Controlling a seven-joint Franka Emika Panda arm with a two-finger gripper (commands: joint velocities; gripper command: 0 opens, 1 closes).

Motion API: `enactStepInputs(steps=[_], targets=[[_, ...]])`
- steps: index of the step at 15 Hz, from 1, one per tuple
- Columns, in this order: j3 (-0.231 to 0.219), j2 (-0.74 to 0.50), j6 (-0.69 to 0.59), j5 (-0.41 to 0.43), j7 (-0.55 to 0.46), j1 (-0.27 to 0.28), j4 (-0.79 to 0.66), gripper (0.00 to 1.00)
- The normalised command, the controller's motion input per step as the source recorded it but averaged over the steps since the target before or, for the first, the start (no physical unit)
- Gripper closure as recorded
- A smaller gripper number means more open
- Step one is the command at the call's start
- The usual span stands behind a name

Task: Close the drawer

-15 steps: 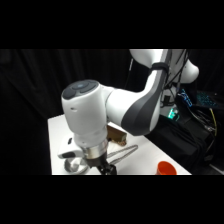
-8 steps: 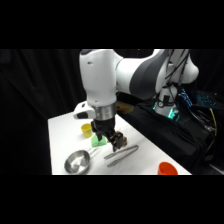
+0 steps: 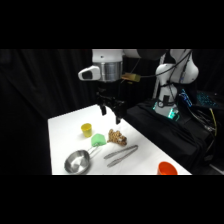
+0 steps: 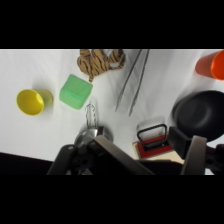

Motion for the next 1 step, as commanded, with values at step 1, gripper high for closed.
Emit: enactStepInputs(steps=[1], targets=[[-0.006,-0.16,-0.22,0.084,0.16,-0.010,-0.03,0.00]])
